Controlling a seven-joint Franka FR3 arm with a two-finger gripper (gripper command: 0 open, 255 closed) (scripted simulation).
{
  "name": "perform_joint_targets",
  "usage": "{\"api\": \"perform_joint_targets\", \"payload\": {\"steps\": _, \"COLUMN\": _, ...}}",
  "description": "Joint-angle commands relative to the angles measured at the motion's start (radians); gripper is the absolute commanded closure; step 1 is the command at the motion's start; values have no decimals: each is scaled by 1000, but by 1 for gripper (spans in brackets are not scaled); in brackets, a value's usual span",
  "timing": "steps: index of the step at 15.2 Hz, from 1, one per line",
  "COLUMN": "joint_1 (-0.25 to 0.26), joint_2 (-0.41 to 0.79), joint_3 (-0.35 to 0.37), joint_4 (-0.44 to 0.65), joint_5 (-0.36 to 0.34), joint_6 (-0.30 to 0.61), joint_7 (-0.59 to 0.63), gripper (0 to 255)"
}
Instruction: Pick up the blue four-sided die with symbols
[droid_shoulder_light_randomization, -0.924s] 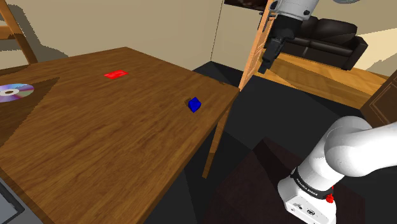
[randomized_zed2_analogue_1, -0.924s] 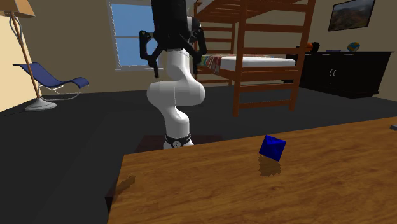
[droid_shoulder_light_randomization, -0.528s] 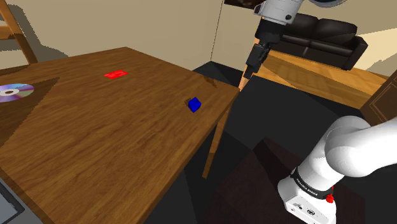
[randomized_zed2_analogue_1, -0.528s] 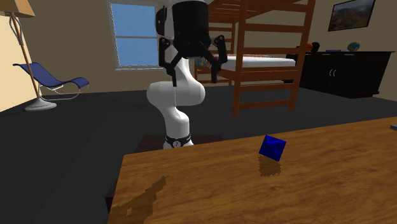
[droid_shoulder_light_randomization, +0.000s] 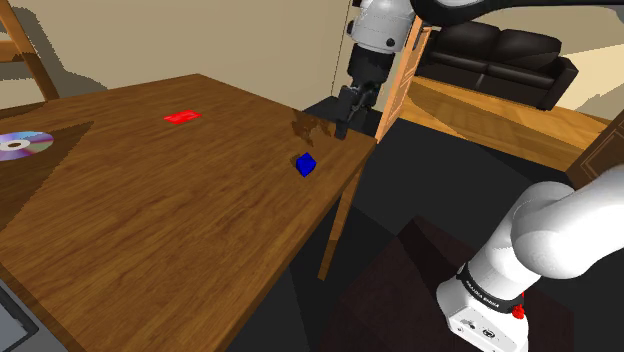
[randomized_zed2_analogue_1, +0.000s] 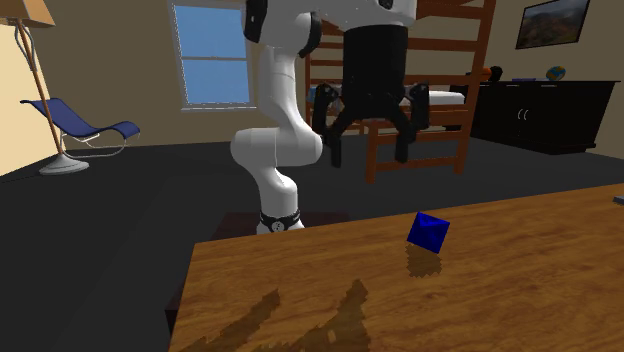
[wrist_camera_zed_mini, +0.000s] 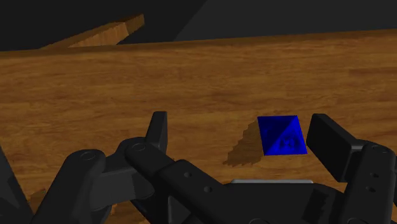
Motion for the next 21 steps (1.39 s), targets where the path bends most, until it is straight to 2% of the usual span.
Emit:
{"api": "perform_joint_targets", "payload": {"steps": 1, "joint_1": 2, "joint_2": 63, "joint_3": 40, "joint_4": 26, "joint_5": -10, "joint_6": 33, "joint_7": 43, "gripper": 0}}
{"api": "perform_joint_targets", "payload": {"steps": 6, "joint_1": 9, "joint_2": 244, "joint_3": 136, "joint_4": 136, "joint_5": -68, "joint_6": 83, "joint_7": 167, "gripper": 0}}
{"api": "perform_joint_targets", "payload": {"steps": 14, "joint_1": 12, "joint_2": 263, "joint_3": 144, "joint_4": 51, "joint_5": -72, "joint_6": 185, "joint_7": 173, "gripper": 0}}
{"api": "perform_joint_targets", "payload": {"steps": 16, "joint_1": 12, "joint_2": 263, "joint_3": 144, "joint_4": 51, "joint_5": -72, "joint_6": 185, "joint_7": 173, "gripper": 0}}
{"api": "perform_joint_targets", "payload": {"steps": 17, "joint_1": 11, "joint_2": 263, "joint_3": 144, "joint_4": 50, "joint_5": -73, "joint_6": 187, "joint_7": 173, "gripper": 255}}
{"api": "perform_joint_targets", "payload": {"steps": 21, "joint_1": 12, "joint_2": 263, "joint_3": 144, "joint_4": 50, "joint_5": -72, "joint_6": 186, "joint_7": 173, "gripper": 255}}
